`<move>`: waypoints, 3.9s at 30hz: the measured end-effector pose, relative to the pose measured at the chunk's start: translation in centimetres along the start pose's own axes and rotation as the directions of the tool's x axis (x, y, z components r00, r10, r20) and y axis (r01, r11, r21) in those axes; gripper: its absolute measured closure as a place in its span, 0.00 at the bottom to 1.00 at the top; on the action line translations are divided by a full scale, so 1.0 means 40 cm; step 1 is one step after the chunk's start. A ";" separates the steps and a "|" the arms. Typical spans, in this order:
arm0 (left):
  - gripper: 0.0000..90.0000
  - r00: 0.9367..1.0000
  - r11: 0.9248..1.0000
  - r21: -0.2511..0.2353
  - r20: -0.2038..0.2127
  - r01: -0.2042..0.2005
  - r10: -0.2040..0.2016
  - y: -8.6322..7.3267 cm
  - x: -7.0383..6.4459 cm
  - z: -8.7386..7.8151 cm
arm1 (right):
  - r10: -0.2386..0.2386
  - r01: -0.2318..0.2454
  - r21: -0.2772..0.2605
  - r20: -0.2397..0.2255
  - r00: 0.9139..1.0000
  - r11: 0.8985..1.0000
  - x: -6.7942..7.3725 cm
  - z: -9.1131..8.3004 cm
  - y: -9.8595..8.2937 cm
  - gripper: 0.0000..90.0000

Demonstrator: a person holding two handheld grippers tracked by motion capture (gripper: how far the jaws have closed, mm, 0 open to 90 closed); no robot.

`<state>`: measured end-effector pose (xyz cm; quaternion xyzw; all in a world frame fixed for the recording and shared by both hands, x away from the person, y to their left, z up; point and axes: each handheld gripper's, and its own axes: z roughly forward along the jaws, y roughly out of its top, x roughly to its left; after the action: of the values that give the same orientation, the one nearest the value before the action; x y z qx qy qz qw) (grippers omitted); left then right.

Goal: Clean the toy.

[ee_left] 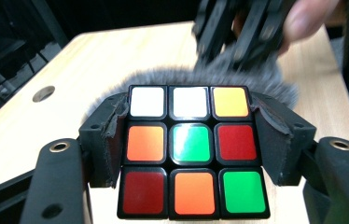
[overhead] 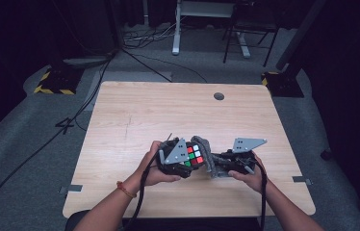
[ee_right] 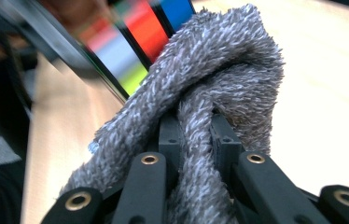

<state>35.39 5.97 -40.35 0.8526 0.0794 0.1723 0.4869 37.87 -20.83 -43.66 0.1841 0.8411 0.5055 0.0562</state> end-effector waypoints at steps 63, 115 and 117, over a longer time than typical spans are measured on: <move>0.37 1.000 0.999 0.037 0.004 -0.027 0.027 -0.002 -0.009 0.023 | -0.067 0.068 -0.084 0.013 0.998 0.994 0.051 -0.027 0.033 0.88; 0.37 0.999 1.000 0.004 0.046 0.001 -0.001 -0.007 0.011 0.006 | -0.023 0.015 -0.183 -0.044 0.999 0.983 0.024 -0.043 0.024 0.88; 0.37 0.998 1.000 -0.014 0.059 0.008 -0.007 -0.002 0.014 -0.001 | -0.044 0.041 -0.125 -0.016 0.999 0.991 0.025 -0.034 0.023 0.88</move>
<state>35.91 6.22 -40.28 0.8536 0.0673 0.1459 0.4956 36.80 -21.19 -42.12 0.1575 0.8122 0.5573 0.0705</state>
